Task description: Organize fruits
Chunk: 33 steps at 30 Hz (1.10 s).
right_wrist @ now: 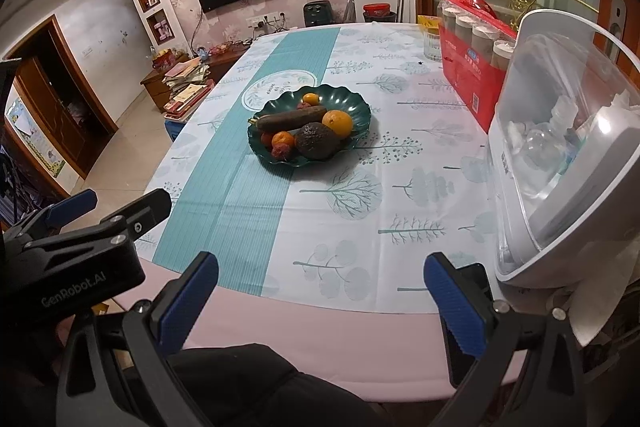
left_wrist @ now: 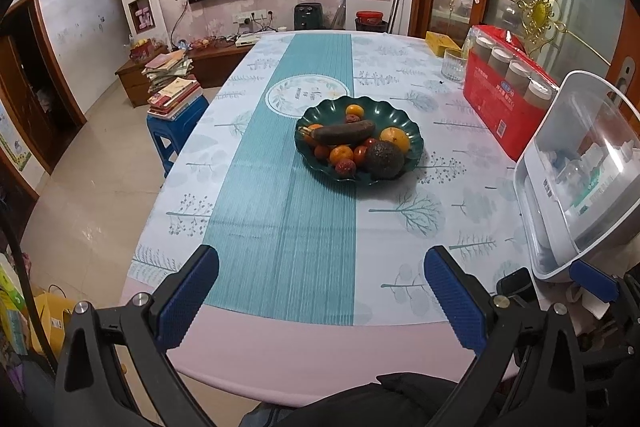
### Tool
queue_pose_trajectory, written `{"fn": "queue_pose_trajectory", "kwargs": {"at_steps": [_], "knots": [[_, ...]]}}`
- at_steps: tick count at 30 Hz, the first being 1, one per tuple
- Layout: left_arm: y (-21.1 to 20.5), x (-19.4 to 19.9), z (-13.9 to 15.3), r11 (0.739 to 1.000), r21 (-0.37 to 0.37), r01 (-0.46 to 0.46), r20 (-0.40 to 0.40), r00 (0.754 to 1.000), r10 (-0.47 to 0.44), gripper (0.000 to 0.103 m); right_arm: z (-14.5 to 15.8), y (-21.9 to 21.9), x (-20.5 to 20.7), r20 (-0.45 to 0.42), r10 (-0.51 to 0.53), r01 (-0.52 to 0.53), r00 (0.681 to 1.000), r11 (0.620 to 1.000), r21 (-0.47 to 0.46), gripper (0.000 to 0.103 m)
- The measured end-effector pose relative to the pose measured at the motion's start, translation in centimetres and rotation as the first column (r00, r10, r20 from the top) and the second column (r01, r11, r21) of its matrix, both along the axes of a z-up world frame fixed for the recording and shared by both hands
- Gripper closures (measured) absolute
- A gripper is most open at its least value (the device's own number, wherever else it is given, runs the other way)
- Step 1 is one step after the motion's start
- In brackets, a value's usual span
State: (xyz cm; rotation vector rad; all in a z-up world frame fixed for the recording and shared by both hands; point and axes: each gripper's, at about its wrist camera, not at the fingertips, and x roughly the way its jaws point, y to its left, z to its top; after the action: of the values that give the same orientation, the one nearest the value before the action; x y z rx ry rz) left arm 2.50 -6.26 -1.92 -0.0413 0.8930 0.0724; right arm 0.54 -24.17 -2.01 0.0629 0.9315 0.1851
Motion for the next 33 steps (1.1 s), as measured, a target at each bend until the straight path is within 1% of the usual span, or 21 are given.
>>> {"fn": "queue_pose_trajectory", "kwargs": {"at_steps": [12, 19, 33], "knots": [[0.4, 0.7, -0.9, 1.0, -0.028, -0.004, -0.045, 0.999, 0.002, 0.001, -0.5, 0.3, 0.6, -0.03, 0.004, -0.004, 1.0, 1.0, -0.009, 0.0], [0.4, 0.6, -1.3, 1.0, -0.027, -0.015, -0.068, 0.998, 0.014, 0.001, -0.9, 0.4, 0.9, -0.056, 0.011, -0.011, 0.998, 1.0, -0.013, 0.0], [-0.2, 0.5, -1.7, 1.0, -0.018, -0.012, -0.095, 0.995, 0.01, 0.001, -1.8, -0.2, 0.9, -0.112, -0.014, 0.011, 0.994, 1.0, -0.02, 0.0]]}}
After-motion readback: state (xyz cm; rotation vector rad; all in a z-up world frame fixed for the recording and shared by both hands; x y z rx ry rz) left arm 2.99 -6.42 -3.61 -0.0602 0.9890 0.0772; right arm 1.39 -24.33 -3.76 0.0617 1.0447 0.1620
